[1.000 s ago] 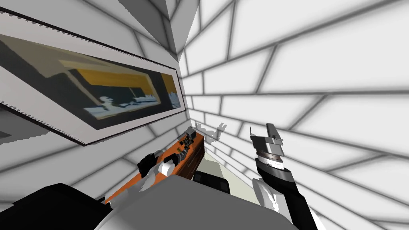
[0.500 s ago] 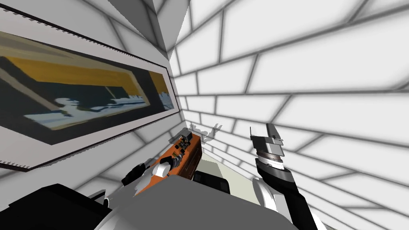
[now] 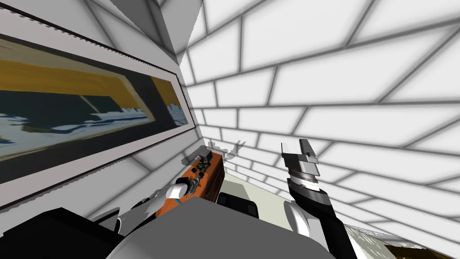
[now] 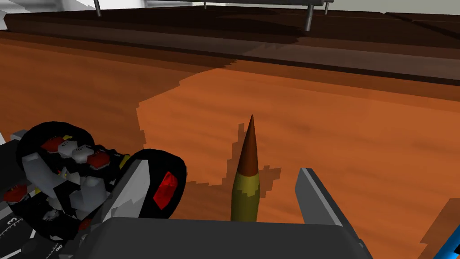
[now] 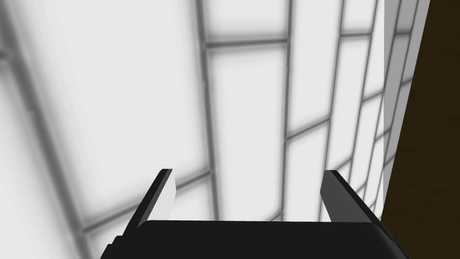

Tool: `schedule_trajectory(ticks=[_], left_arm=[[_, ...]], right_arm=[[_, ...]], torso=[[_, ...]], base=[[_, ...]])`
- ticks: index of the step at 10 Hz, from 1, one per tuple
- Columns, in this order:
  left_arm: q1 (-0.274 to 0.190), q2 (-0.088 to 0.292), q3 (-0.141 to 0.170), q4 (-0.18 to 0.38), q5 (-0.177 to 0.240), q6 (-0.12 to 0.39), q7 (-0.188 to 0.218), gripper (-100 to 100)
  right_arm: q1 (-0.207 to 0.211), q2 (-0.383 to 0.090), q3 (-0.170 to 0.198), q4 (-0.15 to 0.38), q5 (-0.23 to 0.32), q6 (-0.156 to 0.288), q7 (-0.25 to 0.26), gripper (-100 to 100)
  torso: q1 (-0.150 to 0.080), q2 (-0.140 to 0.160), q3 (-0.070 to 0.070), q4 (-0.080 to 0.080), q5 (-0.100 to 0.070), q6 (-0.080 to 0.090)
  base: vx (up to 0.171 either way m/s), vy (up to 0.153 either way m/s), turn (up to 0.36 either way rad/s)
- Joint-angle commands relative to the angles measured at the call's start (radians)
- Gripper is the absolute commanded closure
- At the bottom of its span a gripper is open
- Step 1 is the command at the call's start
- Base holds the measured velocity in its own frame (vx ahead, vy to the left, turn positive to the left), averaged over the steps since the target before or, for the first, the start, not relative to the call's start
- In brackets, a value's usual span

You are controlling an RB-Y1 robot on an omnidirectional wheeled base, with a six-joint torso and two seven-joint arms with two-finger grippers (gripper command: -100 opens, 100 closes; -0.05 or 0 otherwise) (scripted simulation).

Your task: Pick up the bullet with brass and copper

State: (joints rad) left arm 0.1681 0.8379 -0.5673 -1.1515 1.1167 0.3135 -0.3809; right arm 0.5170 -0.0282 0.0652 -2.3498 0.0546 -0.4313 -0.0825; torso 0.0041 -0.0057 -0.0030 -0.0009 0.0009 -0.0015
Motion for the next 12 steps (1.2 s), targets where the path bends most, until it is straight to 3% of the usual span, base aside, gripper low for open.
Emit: schedule_trajectory(ticks=[1, 10, 11, 12], left_arm=[[0.01, 0.004, 0.011, -0.004, -0.019, 0.03, 0.025, -100], [-0.006, 0.09, -0.042, 0.138, 0.158, 0.186, 0.071, -100], [-0.001, 0.084, -0.04, 0.126, 0.141, 0.171, 0.069, -100], [-0.001, 0.084, -0.04, 0.127, 0.142, 0.174, 0.073, 0]], right_arm=[[0.0, 0.0, 0.0, 0.0, 0.0, 0.0, 0.0, 0], [0.0, 0.0, 0.0, 0.0, 0.0, 0.0, 0.0, 0], [0.0, 0.0, 0.0, 0.0, 0.0, 0.0, 0.0, 0], [0.0, 0.0, 0.0, 0.0, 0.0, 0.0, 0.0, 0]], torso=[[0.0, 0.0, 0.0, 0.0, 0.0, 0.0], [-0.001, -0.001, 0.0, 0.0, 0.0, -0.001], [-0.001, -0.001, 0.0, 0.0, 0.0, -0.001], [-0.002, -0.001, 0.0, 0.0, 0.0, -0.001]], base=[[0.002, 0.031, -0.105], [0.003, 0.03, -0.182], [0.004, 0.014, -0.041], [0.0, 0.0, 0.0]])
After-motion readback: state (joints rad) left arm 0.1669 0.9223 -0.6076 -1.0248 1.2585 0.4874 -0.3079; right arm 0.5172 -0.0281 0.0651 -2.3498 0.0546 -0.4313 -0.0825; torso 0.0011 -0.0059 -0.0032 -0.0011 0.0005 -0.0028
